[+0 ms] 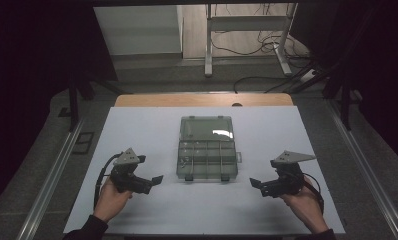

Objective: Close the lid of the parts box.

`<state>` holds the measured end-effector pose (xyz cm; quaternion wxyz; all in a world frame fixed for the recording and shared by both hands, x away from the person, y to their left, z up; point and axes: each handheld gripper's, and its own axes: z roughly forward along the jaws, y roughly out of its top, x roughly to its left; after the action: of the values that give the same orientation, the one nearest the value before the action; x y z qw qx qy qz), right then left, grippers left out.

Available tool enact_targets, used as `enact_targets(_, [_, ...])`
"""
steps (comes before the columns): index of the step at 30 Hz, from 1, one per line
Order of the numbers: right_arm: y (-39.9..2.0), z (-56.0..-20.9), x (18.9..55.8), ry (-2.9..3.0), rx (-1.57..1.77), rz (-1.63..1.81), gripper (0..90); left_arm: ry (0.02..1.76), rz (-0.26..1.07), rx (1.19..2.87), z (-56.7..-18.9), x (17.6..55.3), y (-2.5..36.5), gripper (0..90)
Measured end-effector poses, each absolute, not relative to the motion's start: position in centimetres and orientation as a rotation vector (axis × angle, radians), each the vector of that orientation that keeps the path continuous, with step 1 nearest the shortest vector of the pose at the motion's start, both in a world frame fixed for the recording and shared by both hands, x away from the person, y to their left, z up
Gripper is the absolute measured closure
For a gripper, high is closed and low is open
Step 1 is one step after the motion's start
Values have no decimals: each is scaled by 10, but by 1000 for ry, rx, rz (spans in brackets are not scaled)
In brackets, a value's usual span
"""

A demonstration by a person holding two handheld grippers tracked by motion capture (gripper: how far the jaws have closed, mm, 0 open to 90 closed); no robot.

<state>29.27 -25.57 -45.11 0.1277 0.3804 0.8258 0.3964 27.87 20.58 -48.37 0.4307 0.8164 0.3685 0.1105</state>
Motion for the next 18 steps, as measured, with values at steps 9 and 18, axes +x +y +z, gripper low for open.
enact_targets(9, [-245, -446, 311, 2378, 1141, 1182, 0, 902, 270, 2057, -482, 294, 198, 0])
enact_targets(18, [-237, -446, 329, 2378, 1155, 1197, 0, 910, 265, 2078, -479, 307, 189, 0])
